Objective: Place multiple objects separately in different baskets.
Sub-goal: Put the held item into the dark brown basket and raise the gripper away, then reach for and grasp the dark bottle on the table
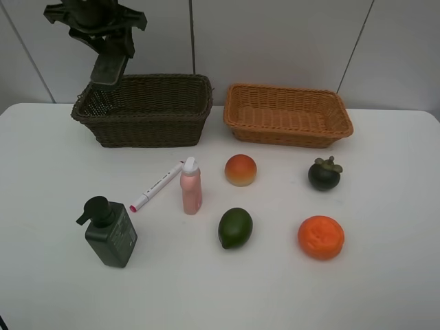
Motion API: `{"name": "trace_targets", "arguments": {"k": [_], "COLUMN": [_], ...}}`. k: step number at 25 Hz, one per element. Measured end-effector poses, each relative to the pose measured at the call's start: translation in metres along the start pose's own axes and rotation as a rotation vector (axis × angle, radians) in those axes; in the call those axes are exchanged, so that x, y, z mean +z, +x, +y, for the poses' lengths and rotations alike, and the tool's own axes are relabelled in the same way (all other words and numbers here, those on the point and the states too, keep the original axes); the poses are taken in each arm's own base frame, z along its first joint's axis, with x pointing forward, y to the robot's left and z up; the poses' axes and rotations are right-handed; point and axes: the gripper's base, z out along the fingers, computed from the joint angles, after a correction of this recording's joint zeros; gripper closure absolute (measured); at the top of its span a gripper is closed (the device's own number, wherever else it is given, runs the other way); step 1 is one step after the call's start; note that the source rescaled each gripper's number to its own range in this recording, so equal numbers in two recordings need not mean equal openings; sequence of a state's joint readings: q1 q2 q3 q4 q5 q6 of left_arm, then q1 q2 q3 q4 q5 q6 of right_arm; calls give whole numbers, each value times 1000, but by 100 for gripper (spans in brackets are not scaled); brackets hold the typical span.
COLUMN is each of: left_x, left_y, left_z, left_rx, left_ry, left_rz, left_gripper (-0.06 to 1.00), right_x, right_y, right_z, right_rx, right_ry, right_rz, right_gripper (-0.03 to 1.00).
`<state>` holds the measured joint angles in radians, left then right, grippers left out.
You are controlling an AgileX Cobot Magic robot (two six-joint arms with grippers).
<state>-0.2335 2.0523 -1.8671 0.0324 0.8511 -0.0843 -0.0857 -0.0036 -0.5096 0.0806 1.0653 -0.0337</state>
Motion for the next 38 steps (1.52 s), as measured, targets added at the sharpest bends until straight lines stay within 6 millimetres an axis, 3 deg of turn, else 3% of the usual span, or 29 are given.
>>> {"name": "trace_targets", "arguments": {"k": [6,9,13,17,22,30,33,38], "left_x": [56,81,94,76,31,-11,-18,-47], "left_y": [-10,-5,3,-1,-2,-3,9,55], "left_z": [10,10,10,8,4,-26,-40,-62], "left_rx": [-24,-23,-26,-50,-42,-83,-61,-13], "left_ry": [-13,-13,-14,1,37,231,251,261], "left_rz": [-144,-132,-81,-12,218,239,275,371], "left_gripper": [38,8,-4,-6,-6,-6,-6,-6], "right_x": [0,0,0,0,0,0,0,0], "right_y": [0,0,0,0,0,0,0,0], "right_z": [0,0,0,0,0,0,0,0], "right_rx": [0,0,0,0,0,0,0,0], "right_ry": [0,0,0,0,0,0,0,0], "right_rz": [0,0,0,0,0,0,0,0], "right_gripper": [3,3,3,3,3,3,3,3]}}
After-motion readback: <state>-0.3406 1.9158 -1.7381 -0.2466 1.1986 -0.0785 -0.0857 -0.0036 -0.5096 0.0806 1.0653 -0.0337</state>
